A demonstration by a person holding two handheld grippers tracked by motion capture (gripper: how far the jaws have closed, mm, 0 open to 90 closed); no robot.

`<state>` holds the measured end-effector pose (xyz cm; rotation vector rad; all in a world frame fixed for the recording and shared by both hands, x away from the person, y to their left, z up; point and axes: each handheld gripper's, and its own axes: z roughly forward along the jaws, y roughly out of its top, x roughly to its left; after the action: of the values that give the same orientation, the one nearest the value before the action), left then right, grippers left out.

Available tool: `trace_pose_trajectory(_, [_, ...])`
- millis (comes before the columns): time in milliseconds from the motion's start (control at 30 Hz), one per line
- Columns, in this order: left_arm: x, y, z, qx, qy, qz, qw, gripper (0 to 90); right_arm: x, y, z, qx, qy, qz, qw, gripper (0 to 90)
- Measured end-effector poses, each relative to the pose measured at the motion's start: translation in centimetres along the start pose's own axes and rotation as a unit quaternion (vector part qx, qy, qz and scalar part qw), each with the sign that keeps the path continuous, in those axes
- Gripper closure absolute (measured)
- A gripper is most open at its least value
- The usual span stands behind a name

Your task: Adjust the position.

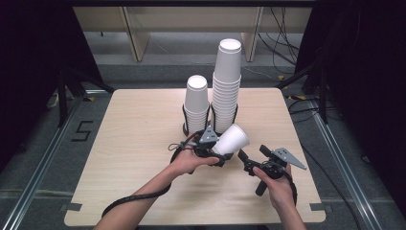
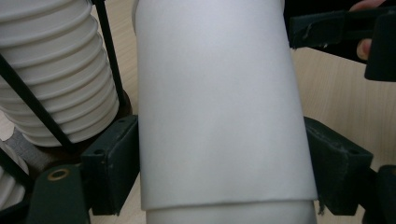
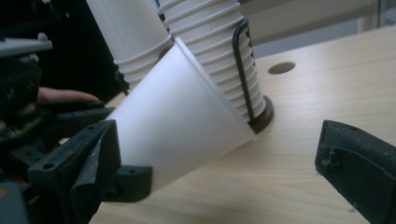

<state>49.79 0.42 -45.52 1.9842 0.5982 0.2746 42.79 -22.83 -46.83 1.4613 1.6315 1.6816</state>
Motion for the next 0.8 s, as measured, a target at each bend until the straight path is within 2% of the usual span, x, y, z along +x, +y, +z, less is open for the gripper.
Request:
trace_pose_trajectory(33, [0.0, 0.0, 0.0, -0.002, 0.003, -0.001, 1.0000, 20.4, 0.0, -0.1, 0.2, -0.002, 0.004, 0.009, 0.9999, 0.9])
trace_pose_trajectory(67, [0.0, 0.0, 0.1, -0.001, 0.001, -0.001, 1.0000, 20.4, 0.3, -0.1, 0.3, 0.002, 0.008, 0.031, 0.9995, 0.8])
trace_pose_trajectory(133, [0.0, 0.0, 0.1, -0.005, 0.000, -0.005, 1.0000, 20.4, 0.3, -0.1, 0.5, 0.001, 0.009, 0.027, 0.9996, 0.8])
trace_pose_trajectory(167, [0.0, 0.0, 0.1, -0.005, -0.001, -0.006, 1.0000, 20.4, 0.9, -0.2, 0.6, 0.012, 0.016, 0.071, 0.9973, 0.7])
trace_pose_trajectory(200, [0.0, -0.1, 0.1, -0.007, 0.002, -0.007, 1.0000, 20.4, 0.5, -0.2, 0.8, 0.002, 0.016, 0.041, 0.9990, 0.8])
trace_pose_trajectory(267, [0.0, -0.1, 0.2, -0.007, -0.002, -0.009, 0.9999, 20.4, 0.8, -0.3, 1.0, 0.006, 0.030, 0.081, 0.9963, 0.7])
trace_pose_trajectory(333, [0.0, -0.1, 0.2, -0.010, 0.002, -0.011, 0.9999, 20.4, 1.1, -0.4, 1.2, 0.011, 0.031, 0.100, 0.9944, 0.7])
trace_pose_trajectory(533, [-0.1, -0.1, 0.3, -0.015, 0.000, -0.006, 0.9999, 20.4, 1.3, -0.7, 1.9, 0.022, 0.039, 0.127, 0.9909, 0.7])
trace_pose_trajectory(667, [-0.3, -0.1, 0.4, -0.016, 0.005, -0.006, 0.9998, 20.4, 1.2, -0.8, 2.3, 0.021, 0.040, 0.139, 0.9893, 0.7])
trace_pose_trajectory(700, [-0.4, -0.1, 0.4, -0.016, 0.006, -0.006, 0.9998, 20.4, 1.1, -0.9, 2.5, 0.016, 0.047, 0.141, 0.9888, 0.7])
trace_pose_trajectory(733, [-0.4, -0.1, 0.4, -0.016, 0.006, -0.005, 0.9998, 20.4, 1.2, -0.8, 2.5, 0.024, 0.038, 0.146, 0.9882, 0.7])
trace_pose_trajectory(800, [-0.5, -0.1, 0.5, -0.012, 0.002, -0.003, 0.9999, 20.4, 1.1, -0.8, 2.8, 0.019, 0.045, 0.149, 0.9877, 0.7])
